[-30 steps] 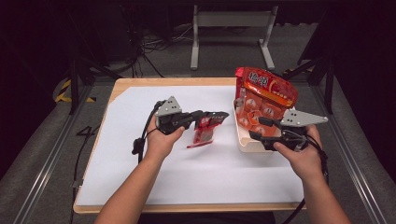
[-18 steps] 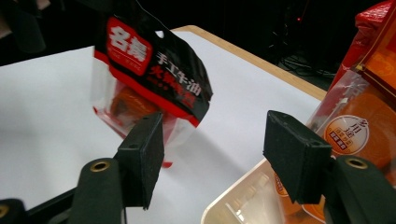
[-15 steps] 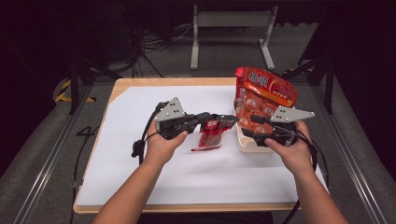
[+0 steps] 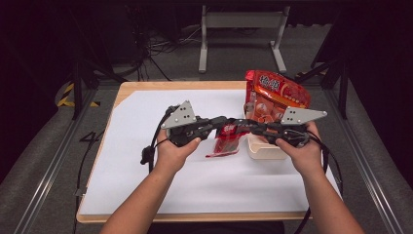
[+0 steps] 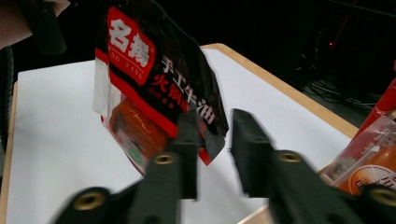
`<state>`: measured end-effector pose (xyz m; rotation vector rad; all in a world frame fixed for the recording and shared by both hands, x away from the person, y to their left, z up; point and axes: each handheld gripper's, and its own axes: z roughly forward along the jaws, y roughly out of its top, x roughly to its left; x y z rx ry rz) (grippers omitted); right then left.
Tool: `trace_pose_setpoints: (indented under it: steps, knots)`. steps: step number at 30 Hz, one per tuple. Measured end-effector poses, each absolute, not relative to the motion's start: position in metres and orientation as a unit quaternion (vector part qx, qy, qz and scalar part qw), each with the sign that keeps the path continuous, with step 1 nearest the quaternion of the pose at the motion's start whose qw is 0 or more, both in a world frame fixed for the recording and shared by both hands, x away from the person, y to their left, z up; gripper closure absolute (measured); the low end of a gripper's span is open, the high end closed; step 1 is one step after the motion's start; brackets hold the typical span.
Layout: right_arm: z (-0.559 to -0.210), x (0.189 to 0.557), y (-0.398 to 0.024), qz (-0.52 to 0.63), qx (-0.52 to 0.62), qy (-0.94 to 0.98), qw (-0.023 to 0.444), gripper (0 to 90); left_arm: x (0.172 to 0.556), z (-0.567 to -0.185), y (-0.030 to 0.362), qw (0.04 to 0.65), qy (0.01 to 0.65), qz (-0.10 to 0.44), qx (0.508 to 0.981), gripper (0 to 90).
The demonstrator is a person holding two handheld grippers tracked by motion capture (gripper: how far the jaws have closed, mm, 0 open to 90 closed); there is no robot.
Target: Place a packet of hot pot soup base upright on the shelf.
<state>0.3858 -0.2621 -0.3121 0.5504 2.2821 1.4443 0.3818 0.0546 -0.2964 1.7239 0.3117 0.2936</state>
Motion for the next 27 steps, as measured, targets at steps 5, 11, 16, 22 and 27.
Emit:
trace_pose_setpoints:
  steps: [5,11,16,22,27]
  knots:
    - [-0.308,0.381,-0.264,0.514,0.188,0.813,0.199,89.8,0.384,-0.296,0.056,0.634,0.138,0.129,0.75,90.0]
    - [-0.297,0.377,-0.263,0.502,0.185,0.814,0.225,89.9,0.387,-0.295,0.056,0.634,0.14,0.135,0.748,90.0]
    - [-0.287,0.375,-0.263,0.483,0.186,0.816,0.259,89.9,0.394,-0.295,0.052,0.631,0.146,0.139,0.749,90.0]
    - [-0.279,0.374,-0.267,0.473,0.193,0.81,0.287,90.0,0.4,-0.294,0.044,0.635,0.144,0.136,0.747,90.0]
    - [-0.274,0.369,-0.275,0.464,0.198,0.804,0.314,90.0,0.403,-0.293,0.035,0.631,0.143,0.139,0.75,90.0]
